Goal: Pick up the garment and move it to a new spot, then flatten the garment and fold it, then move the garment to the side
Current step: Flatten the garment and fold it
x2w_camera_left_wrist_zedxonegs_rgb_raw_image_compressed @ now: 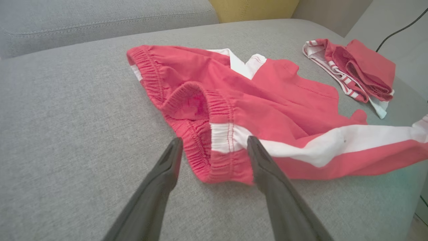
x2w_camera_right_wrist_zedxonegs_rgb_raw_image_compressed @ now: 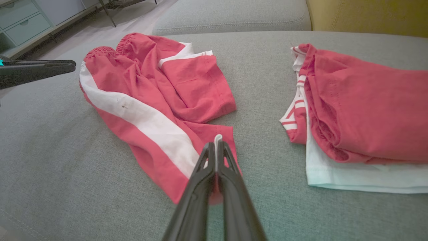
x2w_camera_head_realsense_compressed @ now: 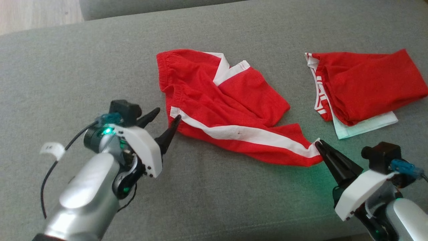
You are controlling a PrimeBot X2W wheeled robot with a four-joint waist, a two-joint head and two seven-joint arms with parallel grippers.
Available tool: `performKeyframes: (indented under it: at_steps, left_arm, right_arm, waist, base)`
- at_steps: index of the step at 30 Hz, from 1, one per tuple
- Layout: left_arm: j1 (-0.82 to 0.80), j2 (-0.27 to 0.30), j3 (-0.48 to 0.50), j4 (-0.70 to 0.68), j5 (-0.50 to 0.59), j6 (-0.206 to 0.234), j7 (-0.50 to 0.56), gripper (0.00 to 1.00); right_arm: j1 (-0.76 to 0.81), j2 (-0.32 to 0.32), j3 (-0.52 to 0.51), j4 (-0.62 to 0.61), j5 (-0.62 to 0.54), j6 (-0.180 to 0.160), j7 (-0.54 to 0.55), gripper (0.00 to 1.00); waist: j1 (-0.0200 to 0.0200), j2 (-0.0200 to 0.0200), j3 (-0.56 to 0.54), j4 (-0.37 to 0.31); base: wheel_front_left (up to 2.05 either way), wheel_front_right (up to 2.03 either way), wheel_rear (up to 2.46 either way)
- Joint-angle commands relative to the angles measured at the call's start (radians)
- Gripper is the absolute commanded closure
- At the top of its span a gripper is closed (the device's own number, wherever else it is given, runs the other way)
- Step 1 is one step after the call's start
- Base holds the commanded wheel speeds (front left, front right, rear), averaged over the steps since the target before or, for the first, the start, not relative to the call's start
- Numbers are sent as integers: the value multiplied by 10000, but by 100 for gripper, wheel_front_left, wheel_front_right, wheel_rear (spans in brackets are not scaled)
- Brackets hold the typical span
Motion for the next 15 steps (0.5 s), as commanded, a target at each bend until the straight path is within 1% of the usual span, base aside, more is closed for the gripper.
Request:
performKeyframes:
  at_steps: [1,12,13,14,15]
  left_arm:
    - [-667,326,164,-154,-74,-58,-9,0]
    - [-1544,589,-1025,625,-855,-59,-91,0]
    - [-1594,609,-1119,680,-918,-59,-106,8]
    - [-1640,626,-1204,733,-977,-59,-132,36]
    - [-1675,634,-1262,784,-1051,-59,-182,60]
  right_arm:
    - [-250,-107,40,-368,-60,-7,-9,100]
    - [-541,0,156,-315,-116,-7,-12,100]
    - [-557,6,167,-301,-119,-7,-17,100]
    - [-569,10,171,-286,-120,-7,-25,100]
    - [-576,11,167,-272,-120,-7,-35,100]
  waist:
    - [0,-1,37,-38]
    - [0,-1,284,-275]
    - [0,-1,285,-284]
    - [0,-1,283,-288]
    - [0,-1,278,-285]
  base:
    - [0,0,0]
    - [0,0,0]
    - [0,0,0]
    - [0,0,0]
    - [0,0,0]
